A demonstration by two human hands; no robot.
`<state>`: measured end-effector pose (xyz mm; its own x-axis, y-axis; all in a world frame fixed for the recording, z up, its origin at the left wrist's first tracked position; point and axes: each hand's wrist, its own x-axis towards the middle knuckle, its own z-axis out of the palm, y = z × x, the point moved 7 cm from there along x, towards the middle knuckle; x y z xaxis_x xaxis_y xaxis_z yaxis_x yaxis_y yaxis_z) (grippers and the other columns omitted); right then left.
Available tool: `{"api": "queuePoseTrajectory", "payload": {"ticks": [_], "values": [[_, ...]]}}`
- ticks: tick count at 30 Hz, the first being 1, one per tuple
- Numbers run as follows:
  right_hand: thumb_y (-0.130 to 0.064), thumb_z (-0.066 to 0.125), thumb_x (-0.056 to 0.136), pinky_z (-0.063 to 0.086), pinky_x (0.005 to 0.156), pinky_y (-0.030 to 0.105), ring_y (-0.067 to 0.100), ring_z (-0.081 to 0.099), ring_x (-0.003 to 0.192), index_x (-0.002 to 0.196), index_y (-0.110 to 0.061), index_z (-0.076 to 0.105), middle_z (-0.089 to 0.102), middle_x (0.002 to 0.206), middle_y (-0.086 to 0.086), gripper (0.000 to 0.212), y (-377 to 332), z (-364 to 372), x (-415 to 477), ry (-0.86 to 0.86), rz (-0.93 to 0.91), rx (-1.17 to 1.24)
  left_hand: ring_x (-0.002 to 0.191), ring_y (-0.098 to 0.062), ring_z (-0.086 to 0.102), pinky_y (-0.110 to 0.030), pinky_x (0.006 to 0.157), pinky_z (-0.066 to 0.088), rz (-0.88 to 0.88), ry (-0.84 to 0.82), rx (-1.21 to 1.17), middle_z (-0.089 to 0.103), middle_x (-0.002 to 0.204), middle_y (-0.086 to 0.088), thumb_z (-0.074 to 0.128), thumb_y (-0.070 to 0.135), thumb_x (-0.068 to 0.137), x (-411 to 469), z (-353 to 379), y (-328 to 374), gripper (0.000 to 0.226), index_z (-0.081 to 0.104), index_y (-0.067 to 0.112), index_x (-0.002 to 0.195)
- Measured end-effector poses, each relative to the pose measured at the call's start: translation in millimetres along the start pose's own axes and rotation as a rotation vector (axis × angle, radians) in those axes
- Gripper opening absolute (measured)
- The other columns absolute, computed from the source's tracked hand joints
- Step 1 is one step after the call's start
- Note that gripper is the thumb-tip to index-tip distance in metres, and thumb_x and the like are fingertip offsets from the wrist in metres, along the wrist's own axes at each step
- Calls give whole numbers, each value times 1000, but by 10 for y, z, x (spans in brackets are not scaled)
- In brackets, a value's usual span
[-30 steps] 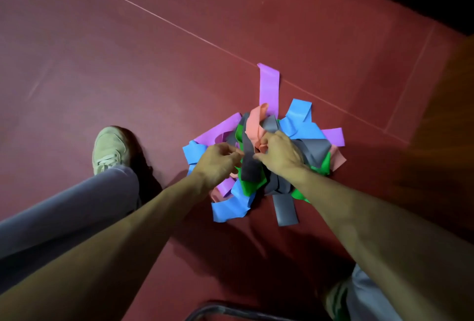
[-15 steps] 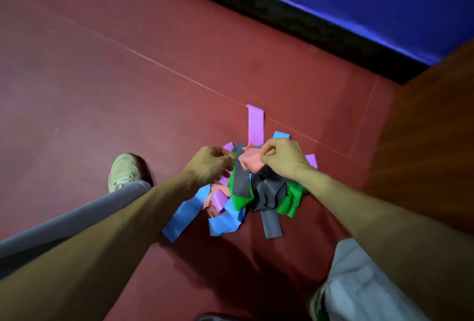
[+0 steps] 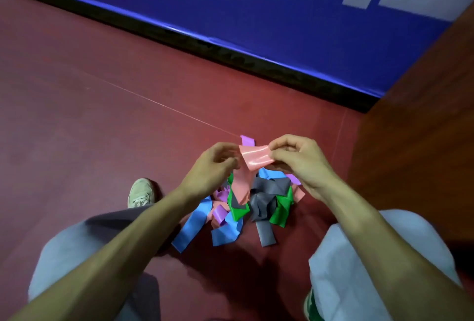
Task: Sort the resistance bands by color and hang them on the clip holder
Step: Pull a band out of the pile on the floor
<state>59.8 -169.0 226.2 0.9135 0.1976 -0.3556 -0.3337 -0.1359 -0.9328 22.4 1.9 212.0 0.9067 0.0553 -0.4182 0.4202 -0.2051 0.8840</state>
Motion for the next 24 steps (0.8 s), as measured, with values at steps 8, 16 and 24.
{"api": "queuePoseTrajectory", "payload": {"ticks": [8, 16, 24], "values": [[12, 58, 83, 46, 47, 12, 3, 60, 47, 77, -9, 64, 62, 52, -6, 22, -24, -16, 111, -1, 18, -21, 80, -15, 63, -32, 83, 46, -82, 61, -255, 68, 82, -3, 55, 9, 92, -29, 104, 20, 13, 64, 19, 95], [3, 68, 81, 46, 48, 18, 7, 51, 43, 80, -10, 67, 61, 51, -3, 13, 13, -20, 348, -36, 31, -114, 65, -14, 63, -20, 59, 49, 1, 126, -145, 66, 80, -9, 66, -3, 82, 260, 63, 153, 20, 64, 10, 97], [0, 68, 81, 48, 55, 21, 8, 54, 49, 80, -15, 69, 64, 60, -3, 15, 27, -108, 410, 17, -14, -155, 55, -5, 58, -19, 54, 49, 69, 131, -20, 62, 72, -6, 66, -3, 83, 353, 43, 230, 18, 64, 10, 94]]}}
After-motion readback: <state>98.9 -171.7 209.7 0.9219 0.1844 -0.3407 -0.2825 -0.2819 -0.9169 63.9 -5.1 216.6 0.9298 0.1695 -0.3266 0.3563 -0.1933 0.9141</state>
